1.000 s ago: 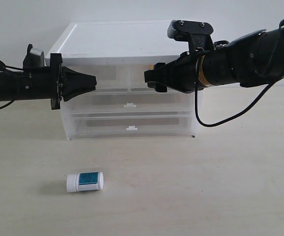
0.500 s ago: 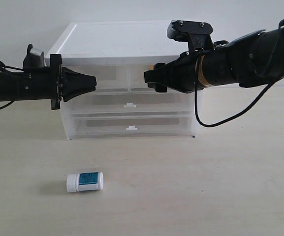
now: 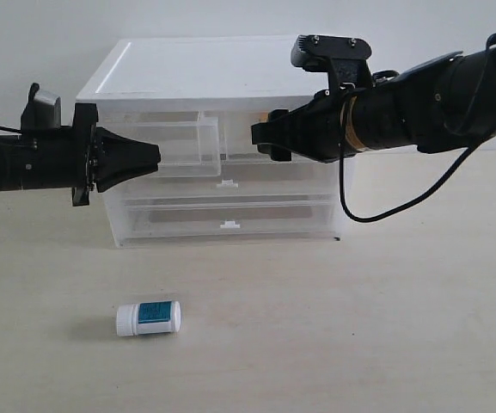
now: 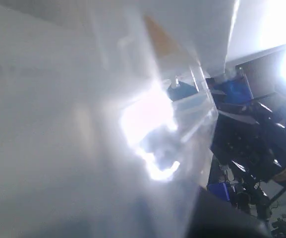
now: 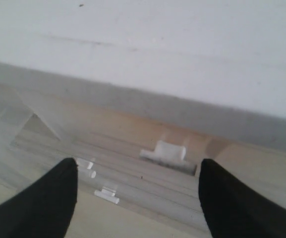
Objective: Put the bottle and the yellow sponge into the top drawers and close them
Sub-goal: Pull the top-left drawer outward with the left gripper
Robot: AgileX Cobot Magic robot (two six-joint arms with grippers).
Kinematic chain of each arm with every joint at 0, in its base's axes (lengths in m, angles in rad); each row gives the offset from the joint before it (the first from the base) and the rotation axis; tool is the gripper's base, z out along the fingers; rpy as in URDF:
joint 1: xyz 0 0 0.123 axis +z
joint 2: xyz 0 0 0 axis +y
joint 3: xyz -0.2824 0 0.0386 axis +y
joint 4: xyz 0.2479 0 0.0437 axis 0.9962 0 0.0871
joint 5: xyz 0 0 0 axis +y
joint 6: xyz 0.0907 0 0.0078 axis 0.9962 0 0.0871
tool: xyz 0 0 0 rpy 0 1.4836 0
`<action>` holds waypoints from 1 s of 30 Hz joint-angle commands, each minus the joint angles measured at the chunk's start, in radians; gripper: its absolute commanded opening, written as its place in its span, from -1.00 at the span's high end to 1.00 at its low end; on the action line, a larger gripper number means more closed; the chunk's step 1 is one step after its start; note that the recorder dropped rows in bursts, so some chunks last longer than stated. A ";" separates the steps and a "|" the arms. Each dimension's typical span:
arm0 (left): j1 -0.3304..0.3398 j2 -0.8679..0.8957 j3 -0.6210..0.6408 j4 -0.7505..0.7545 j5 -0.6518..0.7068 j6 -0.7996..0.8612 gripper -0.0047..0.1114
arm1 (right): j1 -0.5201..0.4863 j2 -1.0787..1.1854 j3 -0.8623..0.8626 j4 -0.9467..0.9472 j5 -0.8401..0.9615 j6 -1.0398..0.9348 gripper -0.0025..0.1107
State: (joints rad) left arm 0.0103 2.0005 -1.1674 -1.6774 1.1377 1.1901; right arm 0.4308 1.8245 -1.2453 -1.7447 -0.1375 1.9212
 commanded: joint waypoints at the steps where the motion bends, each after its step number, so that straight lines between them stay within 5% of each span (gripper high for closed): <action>1: 0.005 -0.069 0.069 -0.015 0.083 0.058 0.85 | -0.012 0.002 -0.026 0.003 0.105 -0.019 -0.18; 16: 0.005 -0.120 0.294 -0.035 0.083 0.171 0.85 | -0.012 0.002 -0.026 0.007 0.071 -0.015 -0.18; 30: 0.005 -0.120 0.321 -0.045 0.083 0.217 0.84 | -0.012 0.002 -0.024 0.007 -0.029 -0.015 -0.18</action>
State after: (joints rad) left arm 0.0163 1.8907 -0.8549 -1.7421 1.2093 1.3861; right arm 0.4298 1.8245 -1.2470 -1.7404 -0.1750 1.9230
